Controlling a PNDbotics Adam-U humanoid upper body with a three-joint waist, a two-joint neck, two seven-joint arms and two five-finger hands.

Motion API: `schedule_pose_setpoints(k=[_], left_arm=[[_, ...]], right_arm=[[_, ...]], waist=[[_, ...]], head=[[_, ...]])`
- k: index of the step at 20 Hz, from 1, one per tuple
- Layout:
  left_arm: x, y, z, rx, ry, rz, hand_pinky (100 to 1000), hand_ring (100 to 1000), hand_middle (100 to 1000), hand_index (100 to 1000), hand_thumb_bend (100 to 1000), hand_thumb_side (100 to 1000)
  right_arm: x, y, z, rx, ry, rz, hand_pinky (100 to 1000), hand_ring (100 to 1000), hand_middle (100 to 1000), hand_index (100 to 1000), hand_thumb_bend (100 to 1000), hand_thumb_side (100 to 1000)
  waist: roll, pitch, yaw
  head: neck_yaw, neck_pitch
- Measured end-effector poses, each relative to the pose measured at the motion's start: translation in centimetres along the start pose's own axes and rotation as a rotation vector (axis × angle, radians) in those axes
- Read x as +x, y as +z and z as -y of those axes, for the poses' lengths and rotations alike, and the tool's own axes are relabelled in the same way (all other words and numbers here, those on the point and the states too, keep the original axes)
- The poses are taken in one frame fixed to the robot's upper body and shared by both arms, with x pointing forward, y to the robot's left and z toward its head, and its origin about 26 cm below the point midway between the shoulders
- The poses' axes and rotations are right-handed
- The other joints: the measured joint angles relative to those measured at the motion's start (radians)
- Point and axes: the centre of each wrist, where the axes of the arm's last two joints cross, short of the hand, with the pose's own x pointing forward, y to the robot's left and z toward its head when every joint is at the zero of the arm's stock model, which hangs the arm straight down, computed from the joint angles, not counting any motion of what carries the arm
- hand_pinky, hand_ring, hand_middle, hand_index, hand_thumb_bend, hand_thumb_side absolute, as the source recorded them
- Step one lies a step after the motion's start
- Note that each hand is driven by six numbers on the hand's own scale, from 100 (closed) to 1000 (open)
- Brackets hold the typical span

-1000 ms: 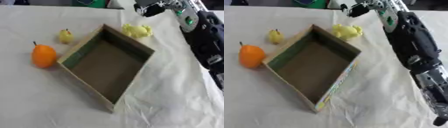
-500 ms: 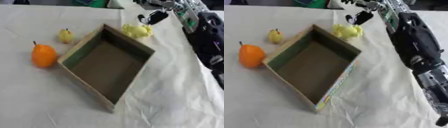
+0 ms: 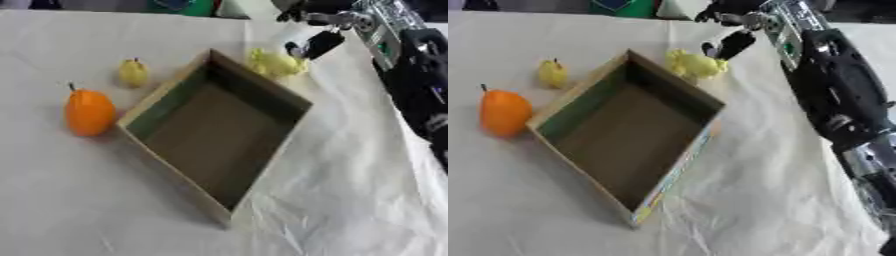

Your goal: Pick up objects on the table and place them in the box.

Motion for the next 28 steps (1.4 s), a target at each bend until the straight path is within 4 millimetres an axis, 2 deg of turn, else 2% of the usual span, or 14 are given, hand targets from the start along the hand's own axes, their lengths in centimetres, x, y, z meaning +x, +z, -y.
schedule_pose_setpoints(k=[6, 10, 11, 12, 17, 28], left_arm=[[0.0, 0.0, 0.0, -0.002, 0.000, 0.000, 481, 598, 600, 772, 101, 1000], [0.0, 0.0, 0.0, -0.003, 0.001, 0.000, 481, 598, 600, 772, 101, 1000], [0.0, 0.0, 0.0, -0.004, 0.001, 0.000, 481, 598, 600, 772, 101, 1000], [0.0, 0.0, 0.1, -0.004, 0.001, 0.000, 481, 598, 599, 772, 101, 1000], [0.0, 0.0, 0.2, -0.009, 0.002, -0.003, 481, 598, 598, 772, 101, 1000], [0.0, 0.0, 0.2, -0.011, 0.002, -0.004, 481, 597, 597, 772, 101, 1000]], right_arm=[[-0.2, -0.3, -1.1, 0.022, 0.017, -0.009, 776, 865, 898, 1000, 100, 730], [-0.3, -0.4, -1.8, 0.031, 0.014, -0.012, 776, 865, 899, 1000, 100, 735], [-0.4, -0.4, -1.9, 0.031, 0.014, -0.012, 776, 865, 899, 1000, 100, 735], [-0.4, -0.4, -1.9, 0.030, 0.014, -0.013, 782, 868, 903, 1000, 100, 777], [-0.3, -0.5, -2.4, 0.048, 0.017, -0.003, 785, 870, 905, 1000, 100, 814], [-0.3, 0.1, -3.1, 0.100, 0.023, 0.051, 789, 871, 904, 1000, 100, 861]], waist=[[0.000, 0.003, 0.002], [0.001, 0.007, 0.005], [0.001, 0.007, 0.005], [0.001, 0.007, 0.005], [-0.002, 0.012, 0.006], [-0.002, 0.014, 0.006]], head=[[0.000, -0.004], [0.000, -0.008], [0.000, -0.008], [0.000, -0.008], [0.004, -0.008], [0.016, -0.008]])
